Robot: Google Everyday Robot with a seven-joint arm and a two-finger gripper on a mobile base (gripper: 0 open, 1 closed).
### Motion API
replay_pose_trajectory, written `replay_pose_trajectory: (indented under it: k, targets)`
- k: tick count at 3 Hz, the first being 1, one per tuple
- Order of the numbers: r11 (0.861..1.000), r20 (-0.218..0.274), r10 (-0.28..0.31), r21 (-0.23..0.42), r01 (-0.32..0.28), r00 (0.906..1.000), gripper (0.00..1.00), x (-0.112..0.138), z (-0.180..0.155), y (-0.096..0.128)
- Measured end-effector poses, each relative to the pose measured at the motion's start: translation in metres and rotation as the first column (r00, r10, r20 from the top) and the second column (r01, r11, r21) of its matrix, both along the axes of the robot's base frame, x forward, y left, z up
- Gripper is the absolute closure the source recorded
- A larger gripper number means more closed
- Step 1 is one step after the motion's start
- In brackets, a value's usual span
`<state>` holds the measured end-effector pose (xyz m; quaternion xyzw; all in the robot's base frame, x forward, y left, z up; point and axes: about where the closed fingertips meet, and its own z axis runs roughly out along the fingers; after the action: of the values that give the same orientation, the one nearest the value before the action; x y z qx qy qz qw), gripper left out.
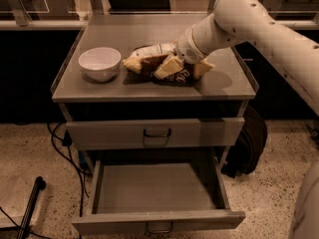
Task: Place brown chip bag into middle drawer
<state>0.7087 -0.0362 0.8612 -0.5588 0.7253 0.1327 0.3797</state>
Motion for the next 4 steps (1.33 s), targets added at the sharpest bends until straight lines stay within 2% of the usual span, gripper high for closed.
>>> replay_pose_trajectory:
  k: [2,3,4]
  targets:
    - [1.000,0.000,0.000,0.000,0.000,1.0000,0.89,0.0000,-0.0002,0.0002]
    - [1.000,-0.001,0.001,0.001,-0.001,1.0000,1.00,-0.0001,-0.0003,0.0004]
    - [0.999,-0.012,0.016,0.047,-0.016,0.9998,1.00,-0.0098,0.0078,-0.0036]
